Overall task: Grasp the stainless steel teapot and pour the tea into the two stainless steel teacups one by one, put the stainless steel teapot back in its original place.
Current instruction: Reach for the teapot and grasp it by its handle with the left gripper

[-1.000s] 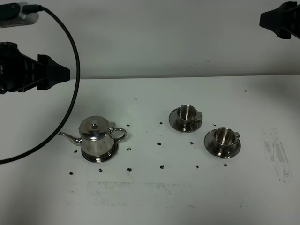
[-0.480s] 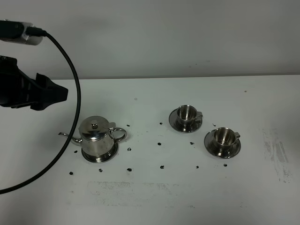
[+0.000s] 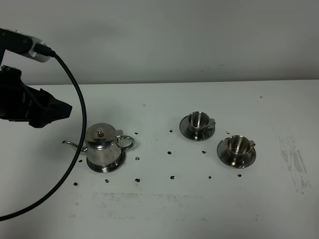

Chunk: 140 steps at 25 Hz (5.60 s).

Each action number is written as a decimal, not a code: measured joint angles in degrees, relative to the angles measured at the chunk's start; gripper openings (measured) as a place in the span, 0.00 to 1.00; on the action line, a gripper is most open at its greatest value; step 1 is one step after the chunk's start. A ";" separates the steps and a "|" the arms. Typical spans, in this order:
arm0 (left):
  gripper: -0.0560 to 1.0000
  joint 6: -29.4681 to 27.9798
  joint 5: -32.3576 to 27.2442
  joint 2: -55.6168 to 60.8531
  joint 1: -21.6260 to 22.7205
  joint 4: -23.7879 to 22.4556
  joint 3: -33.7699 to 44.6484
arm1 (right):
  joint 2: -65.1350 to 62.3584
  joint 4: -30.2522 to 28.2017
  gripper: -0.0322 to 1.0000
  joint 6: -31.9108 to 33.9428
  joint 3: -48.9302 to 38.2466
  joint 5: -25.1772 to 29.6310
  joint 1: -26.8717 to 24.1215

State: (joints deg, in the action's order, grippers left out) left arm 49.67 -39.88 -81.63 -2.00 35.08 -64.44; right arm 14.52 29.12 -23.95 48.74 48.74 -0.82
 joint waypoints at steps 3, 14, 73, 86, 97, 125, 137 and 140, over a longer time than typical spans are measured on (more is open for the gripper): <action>0.67 1.06 -0.30 0.00 -0.13 0.55 -0.62 | -2.77 -10.34 0.53 8.59 -0.06 6.11 0.00; 0.67 3.18 4.13 0.00 -7.52 -3.88 -2.28 | -11.83 -18.59 0.53 18.39 -12.33 13.12 0.00; 0.64 1.50 -2.07 -34.83 -21.88 -21.08 -28.10 | -12.06 -14.42 0.49 15.58 -18.88 15.47 -3.42; 0.64 4.22 -0.75 -40.01 -21.88 -21.08 -28.22 | -12.06 -14.42 0.49 15.58 -18.88 15.47 -3.42; 0.64 4.27 -1.71 -42.29 -21.88 -22.98 -28.22 | -12.06 -14.42 0.49 15.58 -18.90 15.45 -3.42; 0.64 -0.62 -9.74 -40.87 -21.88 -21.82 -28.22 | -12.06 -14.42 0.49 15.58 -18.90 15.45 -3.42; 0.64 -4.16 -14.57 -38.83 -21.88 -21.25 -28.22 | -12.06 -14.42 0.49 15.58 -18.90 15.45 -3.42; 0.64 -5.78 -16.67 -38.83 -21.88 -21.25 -28.22 | -12.06 -14.42 0.49 15.58 -18.90 15.45 -3.42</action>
State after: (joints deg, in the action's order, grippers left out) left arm 43.89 -56.55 -120.47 -23.89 13.83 -92.66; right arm 2.46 14.70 -8.36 29.84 64.19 -4.23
